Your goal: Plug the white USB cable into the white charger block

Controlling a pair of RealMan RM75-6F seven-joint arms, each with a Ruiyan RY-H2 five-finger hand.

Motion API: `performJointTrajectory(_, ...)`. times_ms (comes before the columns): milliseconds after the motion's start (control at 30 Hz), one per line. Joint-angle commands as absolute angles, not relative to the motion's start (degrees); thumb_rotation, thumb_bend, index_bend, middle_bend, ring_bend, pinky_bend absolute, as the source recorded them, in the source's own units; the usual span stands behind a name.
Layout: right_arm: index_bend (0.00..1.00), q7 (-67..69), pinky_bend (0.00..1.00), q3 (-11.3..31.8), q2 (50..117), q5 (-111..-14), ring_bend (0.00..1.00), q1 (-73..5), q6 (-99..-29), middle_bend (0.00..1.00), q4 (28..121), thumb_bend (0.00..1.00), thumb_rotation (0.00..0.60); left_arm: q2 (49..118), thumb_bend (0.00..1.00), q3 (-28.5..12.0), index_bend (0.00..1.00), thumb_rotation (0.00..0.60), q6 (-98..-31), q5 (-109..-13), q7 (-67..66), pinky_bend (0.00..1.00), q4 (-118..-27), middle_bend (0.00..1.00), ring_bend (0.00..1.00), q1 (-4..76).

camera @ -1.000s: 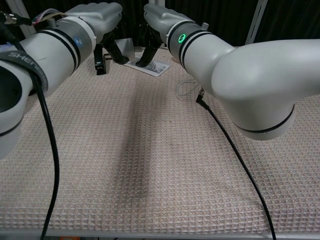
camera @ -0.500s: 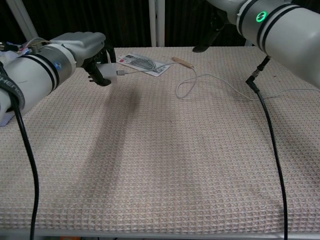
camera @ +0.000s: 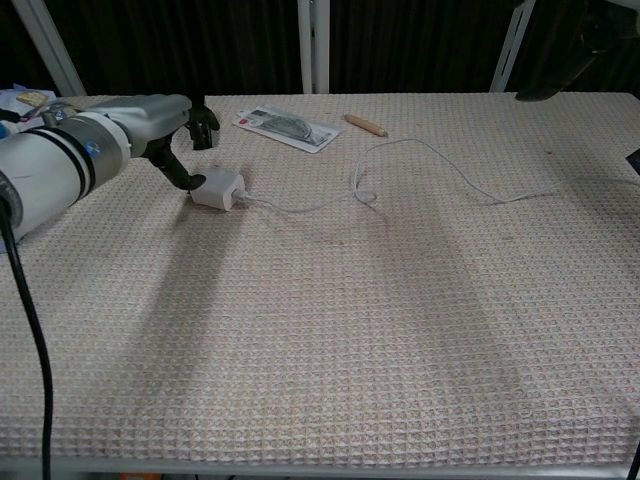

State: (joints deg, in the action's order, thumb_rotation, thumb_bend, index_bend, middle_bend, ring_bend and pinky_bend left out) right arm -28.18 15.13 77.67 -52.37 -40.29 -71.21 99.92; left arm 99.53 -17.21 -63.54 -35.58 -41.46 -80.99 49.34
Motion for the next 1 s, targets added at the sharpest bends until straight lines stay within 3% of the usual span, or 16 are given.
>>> performJointTrajectory(33, 0.00, -26.0, 0.00, 14.1, 74.8, -54.3, 0.01, -37.8, -72.3, 0.15, 101.3, 0.05, 0.600, 95.5, 0.33, -16.5, 0.14, 0.600, -64.1, -38.8, -38.1, 0.10, -84.9, 0.20, 0.04, 47.0)
performJointTrajectory(267, 0.00, -17.9, 0.00, 10.6, 66.0, -60.1, 0.01, -30.6, -74.0, 0.16, 104.2, 0.09, 0.600, 84.2, 0.28, -13.2, 0.16, 0.600, -71.3, -52.2, -24.7, 0.09, -89.7, 0.20, 0.05, 37.2)
performJointTrajectory(533, 0.00, -1.9, 0.00, 4.9, 59.6, -73.9, 0.01, -21.0, -79.1, 0.16, 99.5, 0.17, 0.600, 72.0, 0.25, -5.3, 0.20, 0.600, -77.7, -65.5, -9.0, 0.06, -86.9, 0.20, 0.05, 24.8)
performJointTrajectory(700, 0.00, 5.6, 0.00, 2.3, 59.5, -80.2, 0.01, -16.1, -83.8, 0.16, 96.1, 0.18, 0.600, 68.5, 0.25, -2.3, 0.21, 0.600, -82.9, -68.7, -3.1, 0.06, -87.0, 0.21, 0.05, 17.8)
performJointTrajectory(1000, 0.00, 8.0, 0.00, 0.5, 60.5, -83.4, 0.01, -10.6, -88.2, 0.16, 95.0, 0.21, 0.600, 67.1, 0.25, 1.2, 0.21, 0.600, -91.6, -74.9, -1.9, 0.05, -90.7, 0.21, 0.05, 9.3)
